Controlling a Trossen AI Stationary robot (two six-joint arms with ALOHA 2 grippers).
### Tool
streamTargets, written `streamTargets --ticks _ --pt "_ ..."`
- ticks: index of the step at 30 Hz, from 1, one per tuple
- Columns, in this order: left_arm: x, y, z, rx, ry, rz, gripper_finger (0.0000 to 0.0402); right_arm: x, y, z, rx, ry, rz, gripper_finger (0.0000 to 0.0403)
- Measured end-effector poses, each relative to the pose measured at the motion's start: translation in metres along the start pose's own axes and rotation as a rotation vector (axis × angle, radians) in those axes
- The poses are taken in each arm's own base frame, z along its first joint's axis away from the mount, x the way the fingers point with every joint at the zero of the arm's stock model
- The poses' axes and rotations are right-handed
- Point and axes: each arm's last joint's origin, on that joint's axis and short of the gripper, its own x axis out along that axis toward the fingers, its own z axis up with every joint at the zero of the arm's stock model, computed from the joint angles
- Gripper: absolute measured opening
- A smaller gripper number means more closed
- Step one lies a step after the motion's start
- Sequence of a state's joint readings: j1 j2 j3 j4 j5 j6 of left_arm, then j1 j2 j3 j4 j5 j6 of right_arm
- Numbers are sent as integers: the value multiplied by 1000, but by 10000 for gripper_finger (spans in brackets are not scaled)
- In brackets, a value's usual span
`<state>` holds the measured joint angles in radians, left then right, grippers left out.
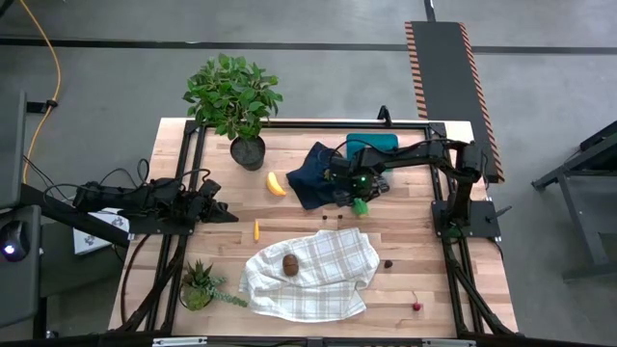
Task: Pick and placing Produce into tupperware
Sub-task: Put the green corn into the blue bin
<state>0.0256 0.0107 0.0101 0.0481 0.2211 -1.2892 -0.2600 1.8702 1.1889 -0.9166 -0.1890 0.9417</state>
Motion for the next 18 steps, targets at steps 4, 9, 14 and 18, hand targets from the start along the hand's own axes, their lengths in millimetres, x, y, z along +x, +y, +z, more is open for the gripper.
streamTargets --ticks 4,9,14,18 --pt "0 0 0 2 0 0 40 0 -1 -1 -2 10 -13 219" --pt "0 0 0 2 0 0 40 0 -1 -1 -4 13 -12 191" --pt "0 0 0 2 0 0 40 0 -1 -1 -20 13 -12 191" --pt "0 0 0 2 0 0 40 0 -1 -1 -25 13 -12 194"
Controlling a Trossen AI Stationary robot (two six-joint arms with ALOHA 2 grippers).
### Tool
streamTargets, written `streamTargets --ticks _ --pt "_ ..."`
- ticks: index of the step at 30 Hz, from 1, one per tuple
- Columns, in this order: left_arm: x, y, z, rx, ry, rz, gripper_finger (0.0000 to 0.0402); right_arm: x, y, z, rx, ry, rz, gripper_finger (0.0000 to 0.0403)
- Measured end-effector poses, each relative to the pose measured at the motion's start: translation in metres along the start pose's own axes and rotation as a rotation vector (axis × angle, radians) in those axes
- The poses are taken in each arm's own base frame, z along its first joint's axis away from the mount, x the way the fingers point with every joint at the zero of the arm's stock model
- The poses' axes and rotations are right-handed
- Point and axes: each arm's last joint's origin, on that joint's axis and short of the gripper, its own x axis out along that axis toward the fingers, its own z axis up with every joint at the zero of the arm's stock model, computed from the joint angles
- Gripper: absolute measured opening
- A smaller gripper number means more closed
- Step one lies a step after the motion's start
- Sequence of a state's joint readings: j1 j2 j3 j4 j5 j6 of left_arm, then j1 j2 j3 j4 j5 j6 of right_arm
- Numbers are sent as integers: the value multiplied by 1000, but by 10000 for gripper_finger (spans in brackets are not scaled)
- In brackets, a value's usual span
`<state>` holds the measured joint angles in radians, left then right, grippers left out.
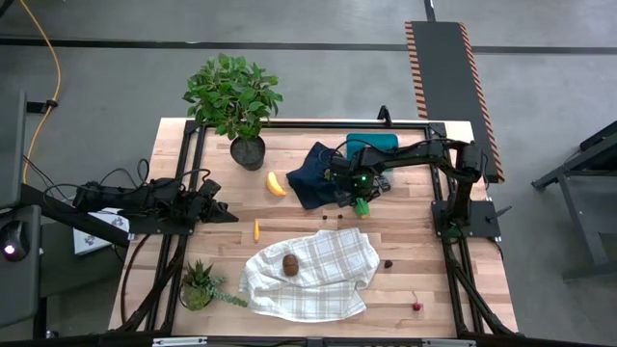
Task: Pick and placing Produce into tupperware
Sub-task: Put the green corn into the blue bin
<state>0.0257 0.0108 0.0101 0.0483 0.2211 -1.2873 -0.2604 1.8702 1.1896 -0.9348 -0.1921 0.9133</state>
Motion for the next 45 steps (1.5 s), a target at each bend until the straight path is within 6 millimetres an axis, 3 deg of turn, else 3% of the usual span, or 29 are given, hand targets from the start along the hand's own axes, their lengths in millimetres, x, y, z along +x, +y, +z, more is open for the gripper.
streamTargets --ticks 9,20,34,45 --pt "0 0 0 0 0 0 40 -6 8 -1 -17 1 35 194" --pt "0 0 0 0 0 0 40 -49 28 9 -96 -79 96 194" --pt "0 0 0 0 0 0 40 -90 14 31 -121 -132 69 194" --pt "0 0 0 0 0 1 40 -107 -11 54 -96 -150 47 194"
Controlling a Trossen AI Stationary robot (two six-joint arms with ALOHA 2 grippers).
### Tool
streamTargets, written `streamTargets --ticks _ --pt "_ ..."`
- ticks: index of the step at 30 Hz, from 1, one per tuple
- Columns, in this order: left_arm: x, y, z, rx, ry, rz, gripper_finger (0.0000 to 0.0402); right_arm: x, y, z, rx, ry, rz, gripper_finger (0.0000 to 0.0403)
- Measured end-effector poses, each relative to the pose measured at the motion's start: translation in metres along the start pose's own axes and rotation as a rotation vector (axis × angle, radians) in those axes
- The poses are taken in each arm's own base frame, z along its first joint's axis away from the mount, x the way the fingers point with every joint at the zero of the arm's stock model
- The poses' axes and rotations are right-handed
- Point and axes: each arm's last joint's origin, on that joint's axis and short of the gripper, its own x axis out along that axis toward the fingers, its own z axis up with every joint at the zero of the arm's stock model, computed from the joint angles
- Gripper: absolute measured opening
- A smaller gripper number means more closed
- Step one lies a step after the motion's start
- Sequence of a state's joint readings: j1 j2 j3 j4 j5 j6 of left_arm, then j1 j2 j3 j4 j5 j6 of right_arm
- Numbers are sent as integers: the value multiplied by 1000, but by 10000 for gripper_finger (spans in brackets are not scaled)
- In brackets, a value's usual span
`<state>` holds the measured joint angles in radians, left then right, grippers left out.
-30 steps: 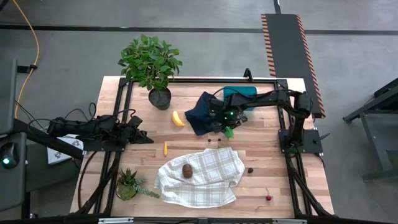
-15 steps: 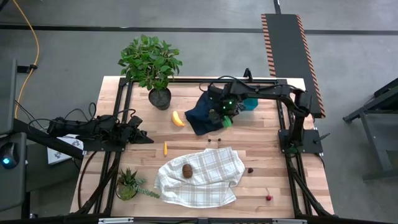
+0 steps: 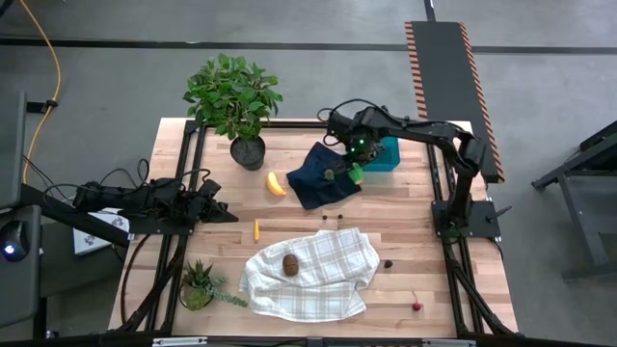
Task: Pick and placing Produce into tupperware
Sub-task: Put the green corn into the blue bin
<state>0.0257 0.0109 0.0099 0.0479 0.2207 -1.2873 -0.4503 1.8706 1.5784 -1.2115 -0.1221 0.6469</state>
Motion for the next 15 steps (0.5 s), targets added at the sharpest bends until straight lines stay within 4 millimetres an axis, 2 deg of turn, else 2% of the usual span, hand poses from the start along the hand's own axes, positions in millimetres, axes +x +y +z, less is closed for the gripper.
streamTargets --ticks 15 --pt "0 1 1 -1 -35 15 40 -7 -50 31 46 -19 -16 194"
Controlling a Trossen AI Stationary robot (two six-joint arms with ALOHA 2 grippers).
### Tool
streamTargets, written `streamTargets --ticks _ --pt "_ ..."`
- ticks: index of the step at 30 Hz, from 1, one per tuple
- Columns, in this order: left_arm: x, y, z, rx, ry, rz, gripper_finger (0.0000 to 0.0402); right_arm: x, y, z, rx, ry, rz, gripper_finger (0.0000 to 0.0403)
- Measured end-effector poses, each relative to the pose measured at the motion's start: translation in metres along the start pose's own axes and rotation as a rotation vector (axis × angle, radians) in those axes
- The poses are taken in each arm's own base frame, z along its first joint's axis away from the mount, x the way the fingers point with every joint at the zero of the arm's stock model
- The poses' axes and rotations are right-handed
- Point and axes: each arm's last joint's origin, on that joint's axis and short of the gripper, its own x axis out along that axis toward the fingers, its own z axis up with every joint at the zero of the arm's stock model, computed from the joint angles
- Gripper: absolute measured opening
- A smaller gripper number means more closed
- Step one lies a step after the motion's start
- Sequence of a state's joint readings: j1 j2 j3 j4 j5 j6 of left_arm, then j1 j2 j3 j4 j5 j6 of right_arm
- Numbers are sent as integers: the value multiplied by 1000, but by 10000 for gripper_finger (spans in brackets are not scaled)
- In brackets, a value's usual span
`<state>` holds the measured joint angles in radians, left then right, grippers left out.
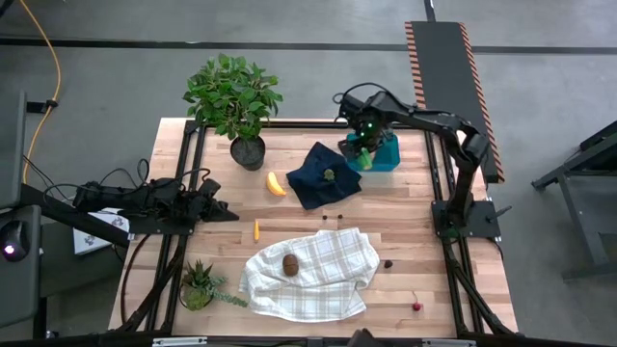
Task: Pick and placing Produce into tupperware
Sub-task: Put the green corn into the blue bin
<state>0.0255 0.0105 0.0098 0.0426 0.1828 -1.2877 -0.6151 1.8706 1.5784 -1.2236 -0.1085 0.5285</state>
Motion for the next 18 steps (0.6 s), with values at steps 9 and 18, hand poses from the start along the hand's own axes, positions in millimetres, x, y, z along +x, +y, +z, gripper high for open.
streamTargets --ticks 9,18 --pt "0 1 1 -2 -55 26 40 -3 -23 14 -120 -19 0 194" --pt "0 3 3 -4 -123 61 40 -4 -35 20 -323 -43 -43 194"
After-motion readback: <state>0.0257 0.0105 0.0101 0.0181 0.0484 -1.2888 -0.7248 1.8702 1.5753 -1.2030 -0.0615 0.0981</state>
